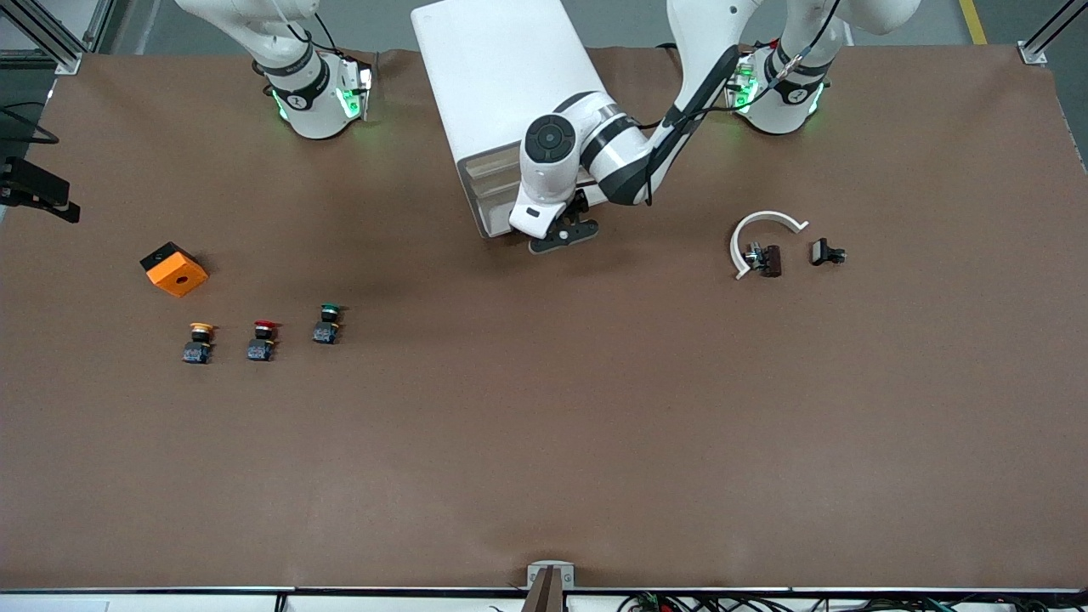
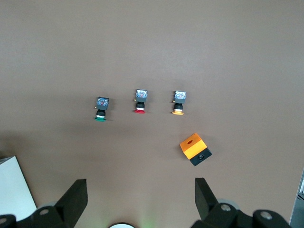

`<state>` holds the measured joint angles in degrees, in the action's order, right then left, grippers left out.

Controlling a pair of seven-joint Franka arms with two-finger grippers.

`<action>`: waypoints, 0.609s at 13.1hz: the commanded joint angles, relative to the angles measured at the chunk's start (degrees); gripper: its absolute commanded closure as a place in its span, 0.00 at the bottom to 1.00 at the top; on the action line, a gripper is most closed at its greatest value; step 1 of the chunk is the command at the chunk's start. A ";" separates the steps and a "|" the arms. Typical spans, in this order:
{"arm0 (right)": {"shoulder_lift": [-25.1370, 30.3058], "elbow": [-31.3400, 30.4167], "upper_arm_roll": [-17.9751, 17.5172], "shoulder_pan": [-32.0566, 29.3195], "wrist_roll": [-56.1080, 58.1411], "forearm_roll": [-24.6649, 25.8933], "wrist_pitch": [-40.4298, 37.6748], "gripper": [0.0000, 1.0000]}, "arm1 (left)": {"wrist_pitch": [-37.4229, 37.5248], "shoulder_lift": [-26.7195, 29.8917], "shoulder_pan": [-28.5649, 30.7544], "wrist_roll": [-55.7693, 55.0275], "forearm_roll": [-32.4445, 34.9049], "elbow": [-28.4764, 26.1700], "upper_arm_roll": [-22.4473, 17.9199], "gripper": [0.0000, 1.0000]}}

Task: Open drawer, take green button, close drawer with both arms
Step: 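Push the drawer into the cabinet with the left gripper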

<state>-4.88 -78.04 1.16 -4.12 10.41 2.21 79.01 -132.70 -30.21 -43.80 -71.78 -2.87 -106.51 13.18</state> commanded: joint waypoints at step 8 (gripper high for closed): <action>0.66 -0.36 2.88 0.43 -3.29 -5.02 -2.90 0.00 | 3.33 -2.13 -1.03 -0.82 -10.58 5.08 1.76 0.00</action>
<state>-4.87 -78.04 3.54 -4.10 8.20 -1.91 76.70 -130.53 -30.82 -44.43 -72.20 -12.39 -103.70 14.64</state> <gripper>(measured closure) 0.000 0.000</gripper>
